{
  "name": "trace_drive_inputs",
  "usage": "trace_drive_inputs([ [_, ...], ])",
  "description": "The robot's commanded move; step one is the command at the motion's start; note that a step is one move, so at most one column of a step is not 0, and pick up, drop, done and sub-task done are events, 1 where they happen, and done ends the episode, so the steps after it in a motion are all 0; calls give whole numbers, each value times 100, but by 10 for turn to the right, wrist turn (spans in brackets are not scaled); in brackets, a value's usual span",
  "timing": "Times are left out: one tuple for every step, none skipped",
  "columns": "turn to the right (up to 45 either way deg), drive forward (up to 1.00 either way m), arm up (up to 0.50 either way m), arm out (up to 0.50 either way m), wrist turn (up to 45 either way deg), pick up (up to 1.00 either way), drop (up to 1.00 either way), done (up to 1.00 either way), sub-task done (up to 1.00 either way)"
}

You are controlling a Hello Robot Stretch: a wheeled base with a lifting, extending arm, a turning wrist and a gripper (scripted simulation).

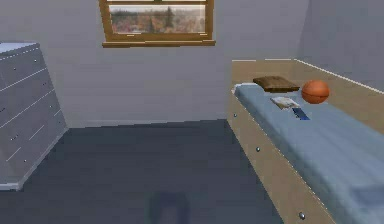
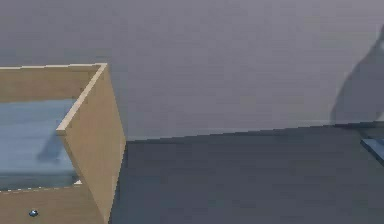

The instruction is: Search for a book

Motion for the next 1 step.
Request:
trace_drive_inputs([
  [30, 0, 0, 0, 0, 0, 0, 0, 0],
])
